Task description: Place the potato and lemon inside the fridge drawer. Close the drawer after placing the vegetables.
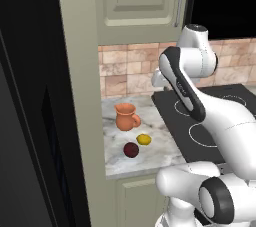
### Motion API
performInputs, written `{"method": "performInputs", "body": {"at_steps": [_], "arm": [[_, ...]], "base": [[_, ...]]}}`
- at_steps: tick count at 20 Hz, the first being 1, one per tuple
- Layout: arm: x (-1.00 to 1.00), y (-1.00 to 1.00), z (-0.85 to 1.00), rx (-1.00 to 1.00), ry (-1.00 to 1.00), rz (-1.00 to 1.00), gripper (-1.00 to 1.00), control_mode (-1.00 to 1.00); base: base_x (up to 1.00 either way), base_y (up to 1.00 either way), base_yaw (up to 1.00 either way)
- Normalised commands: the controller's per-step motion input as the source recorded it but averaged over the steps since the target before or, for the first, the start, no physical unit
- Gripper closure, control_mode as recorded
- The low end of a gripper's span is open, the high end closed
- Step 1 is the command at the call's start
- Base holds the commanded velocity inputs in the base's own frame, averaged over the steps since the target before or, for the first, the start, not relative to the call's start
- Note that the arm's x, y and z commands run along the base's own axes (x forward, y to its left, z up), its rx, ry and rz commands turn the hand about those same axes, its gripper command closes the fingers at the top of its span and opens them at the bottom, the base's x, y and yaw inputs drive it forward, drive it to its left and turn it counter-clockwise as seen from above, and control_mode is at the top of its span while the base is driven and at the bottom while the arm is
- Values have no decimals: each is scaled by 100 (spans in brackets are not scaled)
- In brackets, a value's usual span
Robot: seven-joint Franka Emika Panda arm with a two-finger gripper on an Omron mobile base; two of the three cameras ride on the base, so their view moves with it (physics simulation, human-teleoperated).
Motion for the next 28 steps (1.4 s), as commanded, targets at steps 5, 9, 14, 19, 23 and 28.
{"method": "performInputs", "body": {"at_steps": [5,9,14,19,23,28], "arm": [[-55,7,-24,-1,-5,2,-100,-100],[-81,16,-86,-3,-6,9,-100,-100],[8,20,-74,-1,13,4,-100,-100],[13,22,-51,-2,1,0,-100,-100],[-3,55,-59,0,0,2,-100,-100],[0,11,-30,0,8,13,-100,-100]], "base": [[0,0,0],[0,0,0],[0,0,0],[0,0,0],[0,0,0],[0,0,0]]}}
